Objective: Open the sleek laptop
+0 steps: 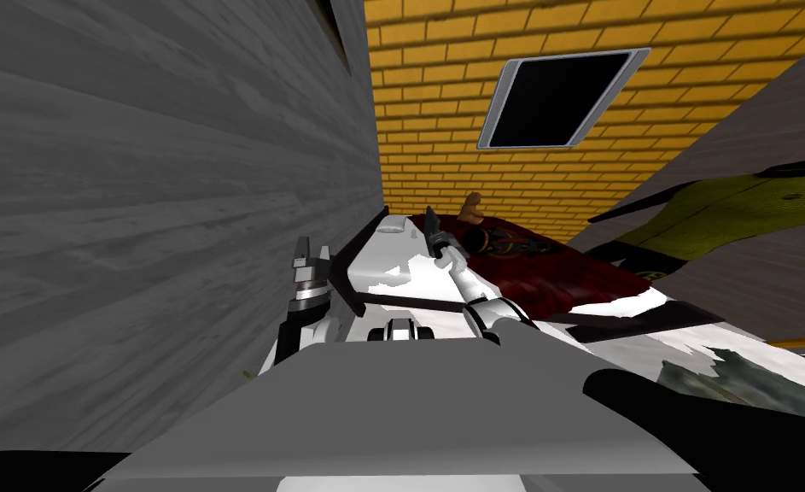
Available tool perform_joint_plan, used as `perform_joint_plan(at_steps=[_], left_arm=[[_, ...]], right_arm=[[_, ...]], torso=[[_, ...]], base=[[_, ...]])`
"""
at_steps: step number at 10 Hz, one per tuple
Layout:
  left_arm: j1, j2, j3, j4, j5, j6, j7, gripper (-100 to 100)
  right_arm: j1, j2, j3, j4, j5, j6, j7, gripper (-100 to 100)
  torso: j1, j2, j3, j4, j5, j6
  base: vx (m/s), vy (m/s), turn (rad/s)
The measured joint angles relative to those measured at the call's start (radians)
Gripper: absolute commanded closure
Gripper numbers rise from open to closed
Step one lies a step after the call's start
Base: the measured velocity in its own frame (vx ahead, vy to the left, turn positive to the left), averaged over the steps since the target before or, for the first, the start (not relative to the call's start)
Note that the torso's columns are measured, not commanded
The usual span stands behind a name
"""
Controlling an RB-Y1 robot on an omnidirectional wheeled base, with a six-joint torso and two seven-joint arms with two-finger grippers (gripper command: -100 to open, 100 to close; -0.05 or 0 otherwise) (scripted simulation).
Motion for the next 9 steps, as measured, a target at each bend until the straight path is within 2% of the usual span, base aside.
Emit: perform_joint_plan(at_steps=[6, 7, 8, 9], left_arm=[[0.0, 0.0, 0.0, 0.0, 0.0, 0.0, 0.0, 0], [0.0, 0.0, 0.0, 0.0, 0.0, 0.0, 0.0, 0], [0.0, 0.0, 0.0, 0.0, 0.0, 0.0, 0.0, 0], [0.0, 0.0, 0.0, 0.0, 0.0, 0.0, 0.0, 0]], right_arm=[[-0.008, -0.039, -0.095, 0.082, 0.086, -0.074, -0.183, 100], [-0.005, -0.047, -0.102, 0.086, 0.088, -0.08, -0.21, 100], [-0.01, -0.05, -0.132, 0.111, 0.119, -0.1, -0.243, 100], [-0.01, -0.065, -0.13, 0.115, 0.11, -0.104, -0.27, 100]], torso=[[-0.003, -0.004, -0.002, -0.001, -0.001, 0.001], [-0.002, -0.003, -0.002, -0.001, -0.001, 0.001], [-0.002, -0.003, -0.002, -0.001, -0.001, 0.0], [-0.002, -0.003, -0.002, 0.0, 0.0, 0.001]], base=[[-0.021, -0.007, 0.09], [-0.02, -0.013, 0.126], [-0.016, -0.011, 0.062], [-0.02, -0.005, 0.105]])
